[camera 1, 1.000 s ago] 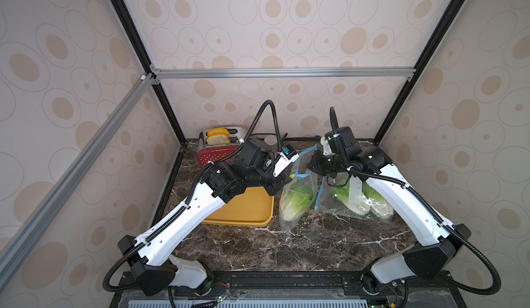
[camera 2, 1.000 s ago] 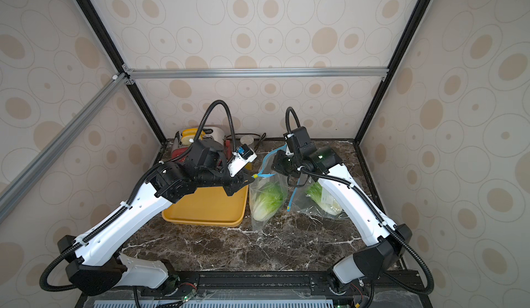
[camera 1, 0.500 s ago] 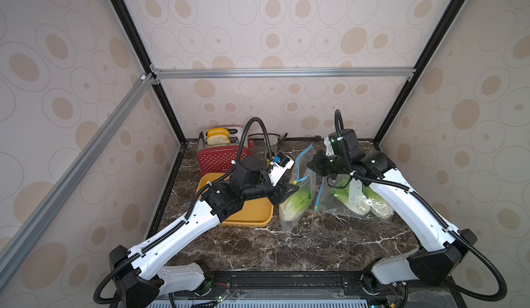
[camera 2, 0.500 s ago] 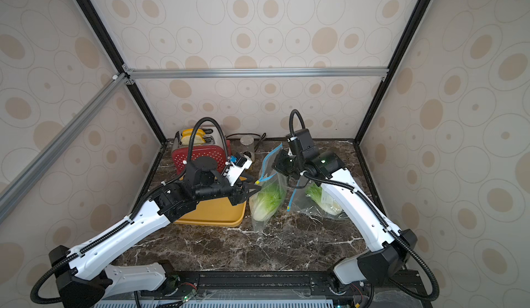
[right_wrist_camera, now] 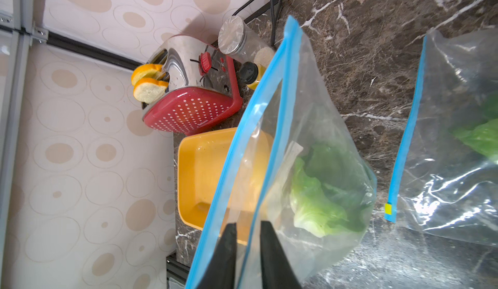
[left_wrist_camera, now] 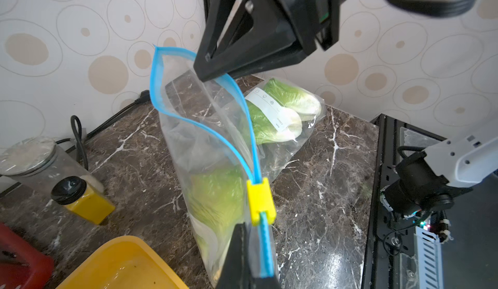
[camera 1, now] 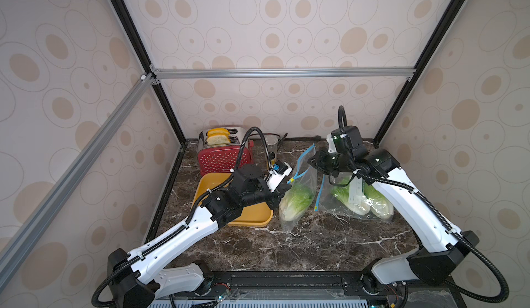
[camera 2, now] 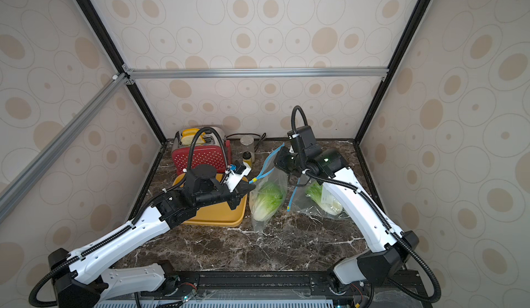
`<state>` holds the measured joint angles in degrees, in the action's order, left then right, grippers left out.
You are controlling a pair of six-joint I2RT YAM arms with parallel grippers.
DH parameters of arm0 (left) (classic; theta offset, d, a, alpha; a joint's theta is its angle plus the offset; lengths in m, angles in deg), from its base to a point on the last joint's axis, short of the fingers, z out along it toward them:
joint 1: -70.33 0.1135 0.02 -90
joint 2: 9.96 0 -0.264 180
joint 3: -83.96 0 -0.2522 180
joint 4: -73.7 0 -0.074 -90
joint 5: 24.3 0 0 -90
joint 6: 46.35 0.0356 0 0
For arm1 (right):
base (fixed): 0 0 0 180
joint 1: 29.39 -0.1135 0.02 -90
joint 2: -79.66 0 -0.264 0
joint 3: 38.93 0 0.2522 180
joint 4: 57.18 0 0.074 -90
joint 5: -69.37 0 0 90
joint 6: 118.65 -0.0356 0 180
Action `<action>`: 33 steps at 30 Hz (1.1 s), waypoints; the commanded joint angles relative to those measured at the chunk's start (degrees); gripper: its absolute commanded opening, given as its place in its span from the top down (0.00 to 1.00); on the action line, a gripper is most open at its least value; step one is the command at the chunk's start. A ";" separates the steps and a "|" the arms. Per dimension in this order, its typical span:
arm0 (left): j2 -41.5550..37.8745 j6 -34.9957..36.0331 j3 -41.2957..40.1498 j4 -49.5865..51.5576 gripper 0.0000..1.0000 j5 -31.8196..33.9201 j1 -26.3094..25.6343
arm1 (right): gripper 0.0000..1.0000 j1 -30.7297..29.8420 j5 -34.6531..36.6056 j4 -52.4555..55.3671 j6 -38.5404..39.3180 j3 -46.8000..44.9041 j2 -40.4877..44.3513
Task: Put the chinese cabbages into a zipper bag and zip it
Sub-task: Close the zipper of the food storage bag at the center of the board.
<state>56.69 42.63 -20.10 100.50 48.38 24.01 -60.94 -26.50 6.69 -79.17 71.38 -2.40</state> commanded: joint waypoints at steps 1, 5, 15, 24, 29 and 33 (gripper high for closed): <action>0.52 4.53 4.59 2.09 1.00 1.08 -0.26 | 0.63 -0.27 -1.50 5.26 5.91 5.68 -0.26; 0.18 9.16 9.09 7.53 1.00 3.14 -0.17 | 0.49 -0.36 -5.74 11.39 22.35 13.74 -1.52; 7.76 17.84 30.70 25.64 1.00 -9.25 1.56 | 0.54 -0.17 -28.45 4.60 64.51 12.91 1.54; 10.88 24.75 45.03 43.10 1.00 -12.23 5.12 | 0.53 0.18 -40.22 2.42 73.70 10.63 6.39; 12.96 27.91 49.86 51.67 1.00 -12.17 5.50 | 0.39 0.14 -43.73 1.63 76.24 11.33 4.29; 13.90 29.08 51.72 54.79 1.00 -11.96 5.81 | 0.26 0.12 -48.41 2.61 78.74 14.15 -0.45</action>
<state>70.26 67.63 28.90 149.87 37.53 29.43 -60.83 -69.80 8.81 -4.70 84.10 0.33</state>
